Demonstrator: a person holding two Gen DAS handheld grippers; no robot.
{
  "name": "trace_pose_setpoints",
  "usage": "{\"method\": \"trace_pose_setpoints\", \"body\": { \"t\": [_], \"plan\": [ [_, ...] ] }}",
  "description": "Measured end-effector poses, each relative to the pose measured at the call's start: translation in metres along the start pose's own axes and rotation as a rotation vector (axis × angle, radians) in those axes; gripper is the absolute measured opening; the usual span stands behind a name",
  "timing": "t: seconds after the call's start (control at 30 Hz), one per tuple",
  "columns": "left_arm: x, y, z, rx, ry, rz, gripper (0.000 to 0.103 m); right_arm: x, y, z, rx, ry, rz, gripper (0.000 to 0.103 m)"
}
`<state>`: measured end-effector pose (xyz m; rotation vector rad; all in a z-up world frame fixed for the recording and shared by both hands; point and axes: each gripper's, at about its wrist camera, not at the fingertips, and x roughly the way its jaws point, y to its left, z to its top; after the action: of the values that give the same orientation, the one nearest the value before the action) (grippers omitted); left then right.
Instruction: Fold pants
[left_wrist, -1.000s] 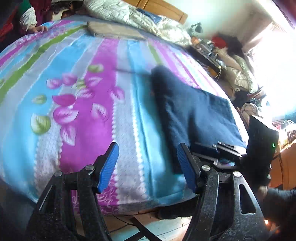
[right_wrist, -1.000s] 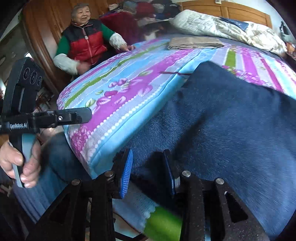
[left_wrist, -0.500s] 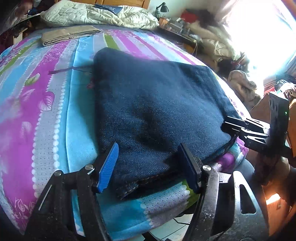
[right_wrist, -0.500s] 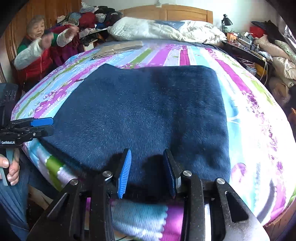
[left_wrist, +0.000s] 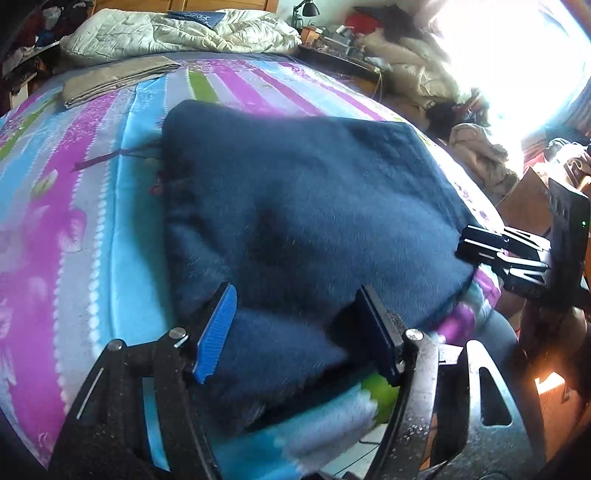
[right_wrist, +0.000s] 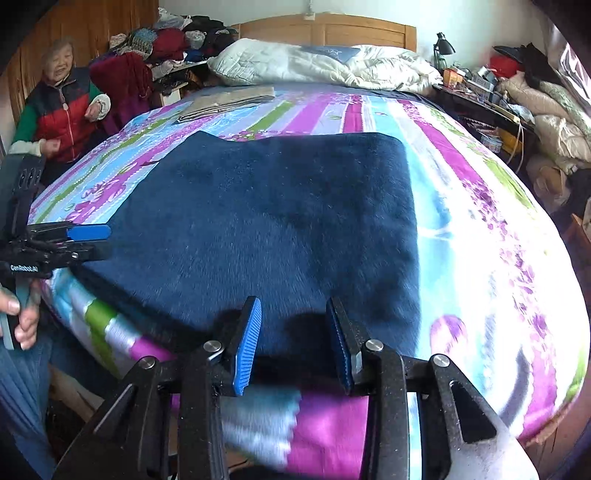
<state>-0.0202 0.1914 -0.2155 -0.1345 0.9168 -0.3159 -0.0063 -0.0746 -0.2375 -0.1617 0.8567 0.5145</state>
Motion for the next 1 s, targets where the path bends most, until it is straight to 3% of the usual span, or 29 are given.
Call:
{"method": "trace_pose_setpoints", "body": {
  "t": [0.1, 0.17, 0.33, 0.37, 0.4, 0.43, 0.47, 0.53, 0.73, 1.0],
  "plan": [
    [-0.023, 0.018, -0.007, -0.04, 0.013, 0.033, 0.076, -0.015, 0.003, 0.002, 0.004, 0.021, -0.037, 0.041],
    [-0.038, 0.036, -0.009, -0.095, 0.006, 0.092, 0.075, -0.034, 0.011, 0.006, -0.006, -0.001, -0.063, 0.041],
    [-0.078, 0.068, 0.005, -0.114, -0.05, 0.33, 0.076, -0.072, 0.045, 0.042, 0.016, -0.146, -0.047, 0.046],
    [-0.084, 0.072, 0.015, -0.122, -0.063, 0.398, 0.076, -0.075, 0.052, 0.053, 0.019, -0.166, -0.051, 0.054],
    [-0.089, 0.074, 0.022, -0.13, -0.078, 0.432, 0.077, -0.076, 0.059, 0.063, 0.02, -0.187, -0.057, 0.066],
    [-0.093, 0.076, 0.027, -0.139, -0.097, 0.455, 0.078, -0.076, 0.066, 0.073, 0.016, -0.209, -0.069, 0.072],
    [-0.098, 0.078, 0.035, -0.147, -0.115, 0.491, 0.085, -0.073, 0.074, 0.083, 0.008, -0.219, -0.081, 0.082],
    [-0.101, 0.083, 0.04, -0.147, -0.125, 0.549, 0.089, -0.066, 0.09, 0.101, 0.0, -0.216, -0.084, 0.088],
    [-0.103, 0.115, 0.041, -0.218, -0.105, 0.585, 0.089, -0.034, 0.136, 0.134, -0.054, -0.15, -0.036, 0.089],
    [-0.107, 0.143, 0.024, -0.285, -0.075, 0.593, 0.089, 0.003, 0.176, 0.136, -0.079, -0.071, 0.031, 0.089]
  ]
}}
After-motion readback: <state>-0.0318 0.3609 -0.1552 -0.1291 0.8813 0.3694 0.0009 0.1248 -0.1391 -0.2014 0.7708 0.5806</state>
